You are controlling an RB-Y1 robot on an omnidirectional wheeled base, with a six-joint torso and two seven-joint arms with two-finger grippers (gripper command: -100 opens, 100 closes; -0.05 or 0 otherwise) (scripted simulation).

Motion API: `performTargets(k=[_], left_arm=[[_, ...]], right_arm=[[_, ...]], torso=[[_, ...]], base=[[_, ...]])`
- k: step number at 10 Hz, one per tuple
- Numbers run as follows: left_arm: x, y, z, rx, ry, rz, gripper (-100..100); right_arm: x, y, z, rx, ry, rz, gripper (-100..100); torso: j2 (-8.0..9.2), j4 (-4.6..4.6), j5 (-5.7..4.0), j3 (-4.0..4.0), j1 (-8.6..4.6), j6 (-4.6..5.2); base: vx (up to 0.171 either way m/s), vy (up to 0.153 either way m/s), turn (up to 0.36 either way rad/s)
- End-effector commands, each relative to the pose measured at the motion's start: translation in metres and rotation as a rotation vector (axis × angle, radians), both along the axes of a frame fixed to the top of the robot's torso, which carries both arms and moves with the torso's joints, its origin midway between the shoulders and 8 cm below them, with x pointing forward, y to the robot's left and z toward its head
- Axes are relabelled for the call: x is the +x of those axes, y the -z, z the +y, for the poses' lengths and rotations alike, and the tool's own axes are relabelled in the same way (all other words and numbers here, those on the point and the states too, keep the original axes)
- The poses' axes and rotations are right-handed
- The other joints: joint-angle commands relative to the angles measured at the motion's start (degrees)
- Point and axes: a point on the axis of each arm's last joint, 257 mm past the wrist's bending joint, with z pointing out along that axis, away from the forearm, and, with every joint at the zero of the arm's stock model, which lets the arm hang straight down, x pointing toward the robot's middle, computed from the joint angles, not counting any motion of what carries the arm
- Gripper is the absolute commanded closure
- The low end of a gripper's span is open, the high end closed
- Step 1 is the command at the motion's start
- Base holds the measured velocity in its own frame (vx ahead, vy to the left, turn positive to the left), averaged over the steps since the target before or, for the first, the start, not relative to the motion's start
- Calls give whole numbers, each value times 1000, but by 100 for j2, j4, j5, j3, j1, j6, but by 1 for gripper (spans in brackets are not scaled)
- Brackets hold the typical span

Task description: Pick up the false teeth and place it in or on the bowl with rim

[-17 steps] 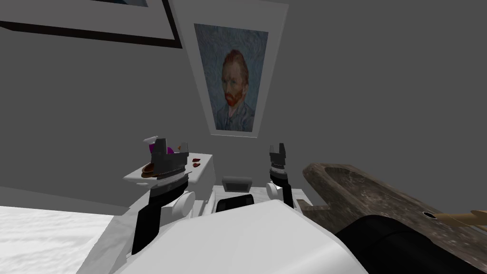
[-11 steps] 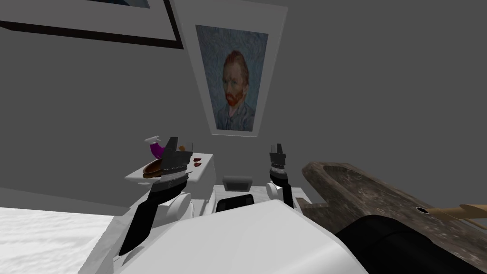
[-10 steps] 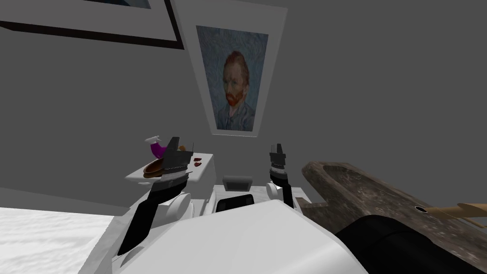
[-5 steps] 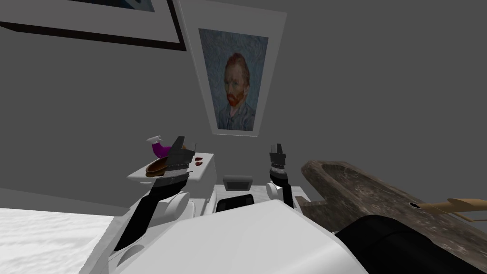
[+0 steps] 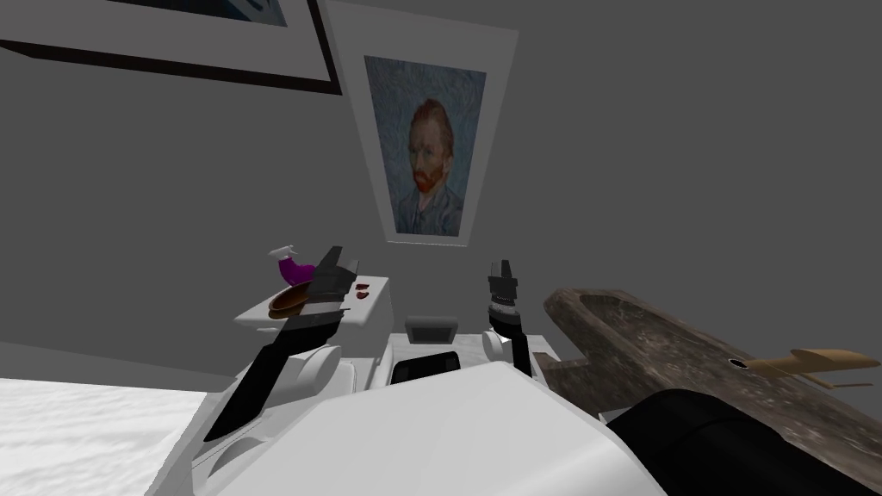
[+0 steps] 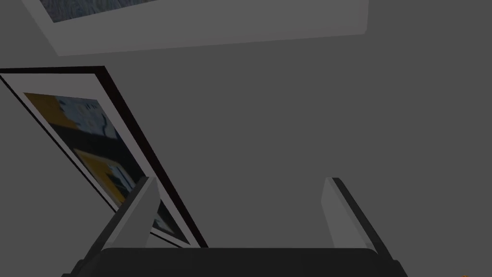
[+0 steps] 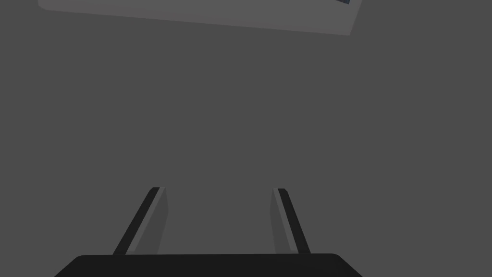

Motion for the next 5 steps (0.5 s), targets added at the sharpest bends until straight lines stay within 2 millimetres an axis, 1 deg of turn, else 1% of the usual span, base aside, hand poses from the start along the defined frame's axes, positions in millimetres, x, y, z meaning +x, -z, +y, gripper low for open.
performTargets(k=[1, 3, 5], left_arm=[[5, 8, 1, -5, 1, 42, -100], [10, 11, 2, -12, 4, 69, -100], [16, 19, 3, -21, 5, 115, -100]], right_arm=[[0, 0, 0, 0, 0, 0, 0], [0, 0, 0, 0, 0, 0, 0], [0, 0, 0, 0, 0, 0, 0]], torso=[[0, 0, 0, 0, 0, 0], [-3, 0, -1, -2, -7, 0], [-3, -1, -1, -2, -5, 0]], base=[[-23, 21, -11], [-12, 10, -8], [-20, 24, -18]])
